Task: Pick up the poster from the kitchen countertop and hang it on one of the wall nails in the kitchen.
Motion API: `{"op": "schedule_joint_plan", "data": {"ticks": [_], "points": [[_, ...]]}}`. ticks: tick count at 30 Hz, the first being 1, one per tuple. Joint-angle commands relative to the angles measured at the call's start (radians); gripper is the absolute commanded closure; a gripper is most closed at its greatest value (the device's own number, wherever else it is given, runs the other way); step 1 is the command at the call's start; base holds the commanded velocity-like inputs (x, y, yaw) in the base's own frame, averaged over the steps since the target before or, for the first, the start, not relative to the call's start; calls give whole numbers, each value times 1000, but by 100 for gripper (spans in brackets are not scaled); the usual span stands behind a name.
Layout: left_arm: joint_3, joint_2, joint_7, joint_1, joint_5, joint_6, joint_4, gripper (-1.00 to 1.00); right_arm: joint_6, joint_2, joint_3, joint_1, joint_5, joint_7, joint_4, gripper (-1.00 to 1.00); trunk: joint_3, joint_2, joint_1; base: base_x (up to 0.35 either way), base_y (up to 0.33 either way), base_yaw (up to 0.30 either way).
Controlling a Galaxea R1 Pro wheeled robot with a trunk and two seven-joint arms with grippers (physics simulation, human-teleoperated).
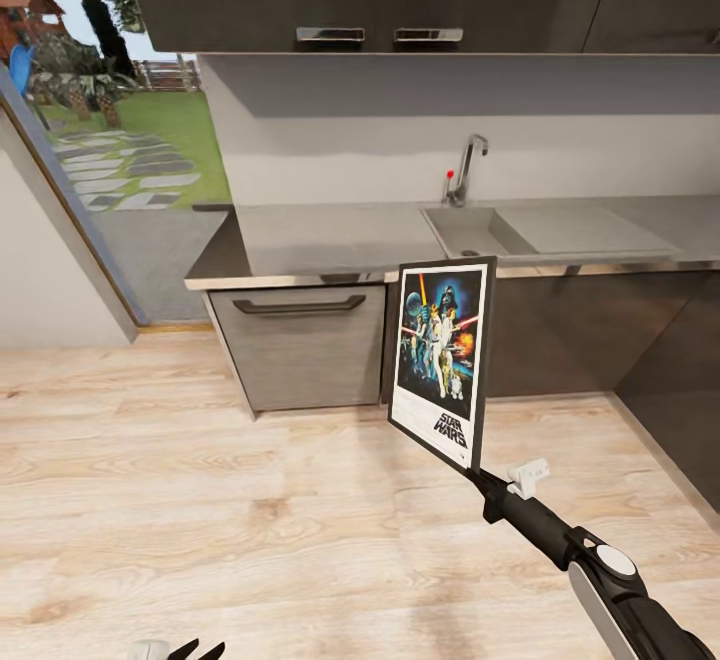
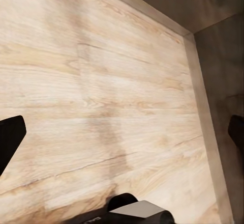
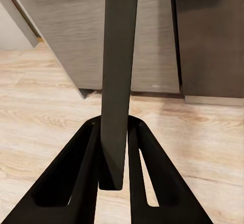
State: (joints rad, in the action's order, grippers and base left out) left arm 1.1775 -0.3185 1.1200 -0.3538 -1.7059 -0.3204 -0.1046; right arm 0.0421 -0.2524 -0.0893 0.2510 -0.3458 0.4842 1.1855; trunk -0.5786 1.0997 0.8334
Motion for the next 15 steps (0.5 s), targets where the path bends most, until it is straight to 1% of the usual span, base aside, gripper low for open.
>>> {"op": "schedule_joint_plan", "data": {"ticks": [1, 7, 15], "points": [[8, 0, 1, -1, -8, -5, -1, -100, 6, -1, -1, 1, -13, 5, 0, 100, 2, -7, -4, 0, 0, 0], [8, 0, 0, -1, -8, -5, -1, -100, 6, -1, -1, 1, -13, 5, 1, 100, 22, -49, -27, 0, 0, 0], [8, 0, 0, -1, -8, -5, 0, -100, 5, -1, -1, 1, -13, 5, 2, 100, 57, -105, -58, 0, 0, 0]]}}
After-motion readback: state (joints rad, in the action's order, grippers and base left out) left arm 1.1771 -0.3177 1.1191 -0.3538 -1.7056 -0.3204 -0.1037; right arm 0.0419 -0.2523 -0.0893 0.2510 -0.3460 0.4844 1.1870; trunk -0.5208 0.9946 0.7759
